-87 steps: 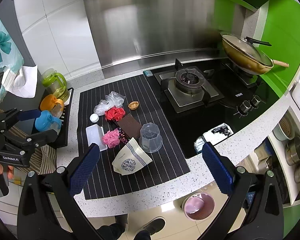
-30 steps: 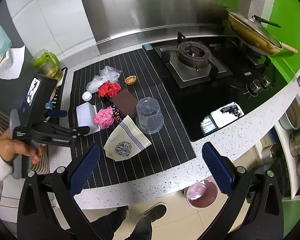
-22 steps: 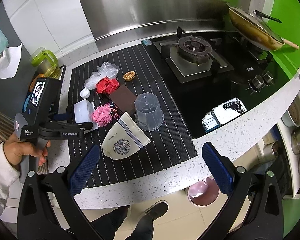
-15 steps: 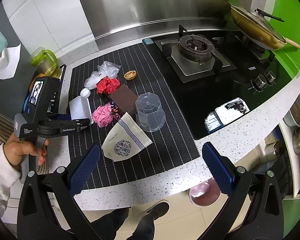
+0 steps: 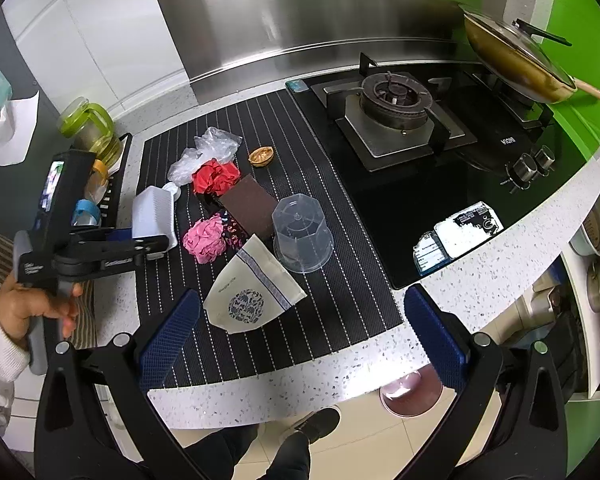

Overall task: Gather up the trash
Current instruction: 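Grasp the white plastic tray with the left tool while the right tool grasps the clear cup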

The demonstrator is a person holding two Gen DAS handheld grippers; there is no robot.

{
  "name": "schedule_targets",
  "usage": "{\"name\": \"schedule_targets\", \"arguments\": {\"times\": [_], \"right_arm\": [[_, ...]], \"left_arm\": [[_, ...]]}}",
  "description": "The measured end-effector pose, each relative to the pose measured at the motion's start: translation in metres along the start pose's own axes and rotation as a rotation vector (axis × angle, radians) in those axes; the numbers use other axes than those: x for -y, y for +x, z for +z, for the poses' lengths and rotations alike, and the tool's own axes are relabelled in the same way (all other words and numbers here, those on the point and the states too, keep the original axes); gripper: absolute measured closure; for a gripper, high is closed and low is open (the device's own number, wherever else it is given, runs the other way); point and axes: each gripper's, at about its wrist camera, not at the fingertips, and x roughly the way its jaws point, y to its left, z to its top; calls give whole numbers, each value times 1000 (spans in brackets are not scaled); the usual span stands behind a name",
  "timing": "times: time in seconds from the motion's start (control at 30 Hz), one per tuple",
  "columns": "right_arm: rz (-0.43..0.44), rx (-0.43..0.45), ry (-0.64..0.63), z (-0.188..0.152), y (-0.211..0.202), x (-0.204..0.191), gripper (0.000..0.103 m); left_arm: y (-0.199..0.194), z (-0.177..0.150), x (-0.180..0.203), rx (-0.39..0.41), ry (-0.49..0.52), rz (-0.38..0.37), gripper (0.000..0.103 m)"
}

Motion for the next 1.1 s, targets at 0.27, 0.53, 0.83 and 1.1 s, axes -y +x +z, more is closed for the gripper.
{"name": "schedule_targets", "arguments": {"times": [0.27, 0.53, 0.83, 1.1], "right_arm": [[-6, 2, -10, 12, 14, 1, 3], [-36, -25, -14, 37, 51, 11, 3], [-53, -105, -63, 47, 93, 9, 3], [-29, -145, -81, 50, 117, 9, 22]], "left_arm": [[-27, -1, 13, 53, 64, -11, 64], [-41, 4, 25, 90, 107, -24, 65], [-42, 7, 26, 91, 117, -33, 65], [-41, 13, 24, 88, 112, -35, 65]]}}
